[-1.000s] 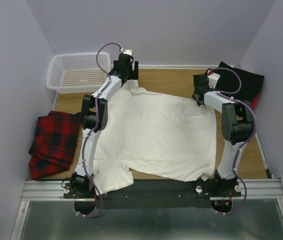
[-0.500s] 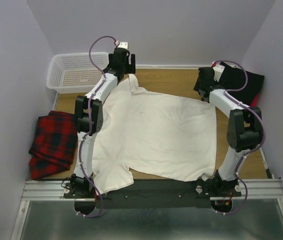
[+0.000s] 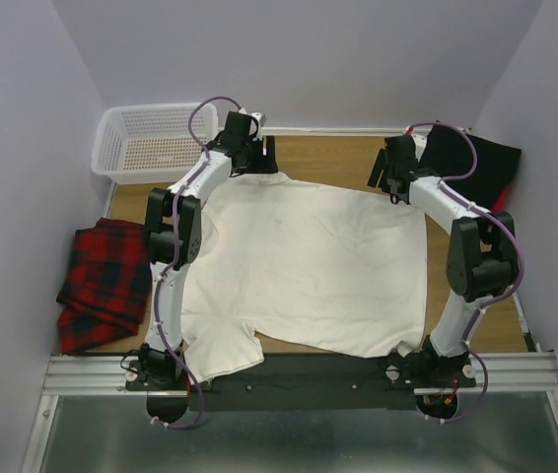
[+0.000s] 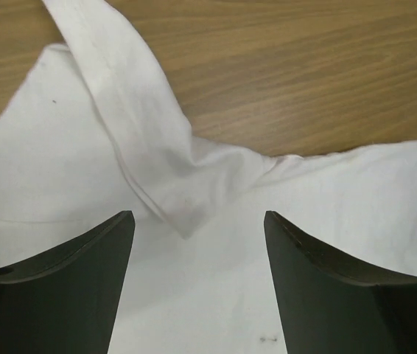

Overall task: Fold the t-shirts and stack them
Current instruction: Flatten out the tshirt

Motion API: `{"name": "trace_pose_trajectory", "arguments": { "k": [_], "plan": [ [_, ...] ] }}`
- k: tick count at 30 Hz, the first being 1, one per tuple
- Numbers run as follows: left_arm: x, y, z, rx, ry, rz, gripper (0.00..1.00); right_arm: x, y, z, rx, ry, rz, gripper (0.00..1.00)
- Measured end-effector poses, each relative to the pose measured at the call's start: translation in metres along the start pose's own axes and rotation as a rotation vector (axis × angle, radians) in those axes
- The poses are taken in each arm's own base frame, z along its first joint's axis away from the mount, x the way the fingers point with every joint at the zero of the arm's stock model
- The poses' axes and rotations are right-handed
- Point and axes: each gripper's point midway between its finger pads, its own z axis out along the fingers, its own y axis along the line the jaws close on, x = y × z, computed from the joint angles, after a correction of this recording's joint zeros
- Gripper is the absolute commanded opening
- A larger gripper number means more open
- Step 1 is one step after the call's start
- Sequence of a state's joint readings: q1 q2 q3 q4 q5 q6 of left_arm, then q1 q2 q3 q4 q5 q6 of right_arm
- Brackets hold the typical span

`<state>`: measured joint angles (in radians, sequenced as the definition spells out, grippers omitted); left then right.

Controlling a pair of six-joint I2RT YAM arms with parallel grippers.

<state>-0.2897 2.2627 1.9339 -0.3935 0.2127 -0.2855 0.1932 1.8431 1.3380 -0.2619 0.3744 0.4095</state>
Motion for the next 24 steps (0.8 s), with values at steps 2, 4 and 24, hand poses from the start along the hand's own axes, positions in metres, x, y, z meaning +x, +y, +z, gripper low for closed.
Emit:
{"name": "trace_pose_trajectory", "arguments": {
  "k": [2,4,24],
  "plan": [
    [0.009,-0.003,0.003,0.018,0.03,-0.021,0.77,0.002,0.001,0.0,-0.004,0.007,0.0,0.85],
    [0.016,-0.003,0.005,0.022,0.053,-0.043,0.74,0.004,0.001,0.0,-0.004,0.015,-0.001,0.85],
    [0.058,0.003,0.034,0.011,0.17,-0.179,0.2,0.007,-0.002,0.0,0.008,0.026,-0.011,0.84]
  ]
}}
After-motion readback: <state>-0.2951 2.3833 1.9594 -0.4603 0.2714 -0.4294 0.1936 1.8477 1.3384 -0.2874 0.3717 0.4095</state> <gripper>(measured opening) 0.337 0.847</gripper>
